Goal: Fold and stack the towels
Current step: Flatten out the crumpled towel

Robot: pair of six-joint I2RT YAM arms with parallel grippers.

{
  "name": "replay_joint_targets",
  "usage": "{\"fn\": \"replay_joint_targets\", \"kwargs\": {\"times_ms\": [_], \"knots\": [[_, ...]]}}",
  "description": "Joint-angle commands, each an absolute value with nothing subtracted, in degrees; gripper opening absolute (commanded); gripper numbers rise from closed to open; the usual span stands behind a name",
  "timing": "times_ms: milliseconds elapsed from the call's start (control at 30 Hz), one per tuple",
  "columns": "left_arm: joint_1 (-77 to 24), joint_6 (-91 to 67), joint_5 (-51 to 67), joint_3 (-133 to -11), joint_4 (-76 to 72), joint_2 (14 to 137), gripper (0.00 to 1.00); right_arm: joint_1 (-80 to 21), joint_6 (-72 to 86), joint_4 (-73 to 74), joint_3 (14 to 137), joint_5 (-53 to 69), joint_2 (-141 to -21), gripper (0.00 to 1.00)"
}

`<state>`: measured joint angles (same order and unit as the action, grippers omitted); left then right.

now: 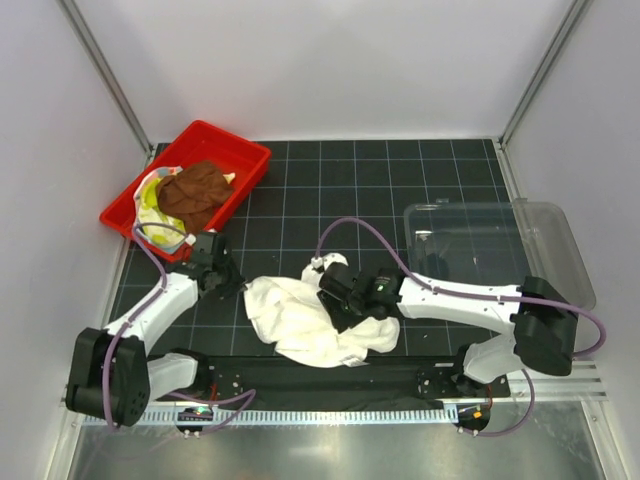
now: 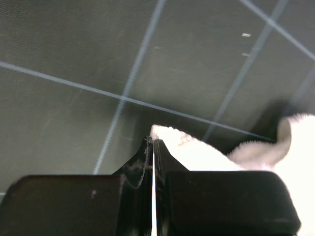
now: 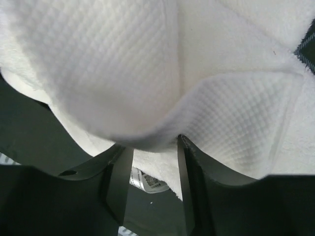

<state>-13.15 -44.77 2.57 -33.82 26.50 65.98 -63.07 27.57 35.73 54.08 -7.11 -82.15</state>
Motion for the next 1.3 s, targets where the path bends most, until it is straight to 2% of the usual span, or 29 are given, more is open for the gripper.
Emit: {"fn": "replay_joint_targets", "kwargs": {"times_ms": [0,133,267,367,467,533,667,833,933,1267], "knots": [[-13.27,-44.38,-2.8,-36.11,28.47,68.28,0.0,-63.19,29.11,29.79,55.98,-9.39,-77.08,0.49],[-13.18,-44.3,-5.54,-36.91,30.32,69.26,0.0,-62.14,25.06,32.86,59.23,-12.64,-75.5,0.58],[-13.27,-44.65,-6.41,-35.77,29.71,66.71,0.0,-57.05,22.16,33.41,59.59,-9.77,-72.17,0.63],[-13.18,-44.39,-7.82,-35.16,29.79,64.95,0.0,-50.12,19.53,29.47,58.62,-1.88,-70.22,0.68],[-13.27,-44.73,-10.02,-34.72,30.06,65.04,0.0,-38.7,19.16,24.27,59.93,9.29,-73.81,0.7],[-13.27,-44.74,-9.76,-34.98,30.06,65.74,0.0,-32.47,19.07,23.91,63.0,14.47,-77.41,0.71],[-13.27,-45.0,-8.7,-35.6,30.15,65.92,0.0,-30.24,15.83,29.51,67.58,21.44,-86.2,0.7],[-13.27,-45.7,-9.32,-35.42,29.53,65.74,0.0,-27.95,17.14,26.28,65.56,33.39,-92.71,0.6],[-13.27,-46.14,-8.35,-35.42,29.09,66.53,0.0,-27.95,16.79,28.38,65.04,34.54,-95.27,0.56],[-13.36,-46.58,-9.14,-36.38,28.92,66.71,0.0,-27.95,19.51,31.9,60.03,32.61,-89.74,0.6]]}}
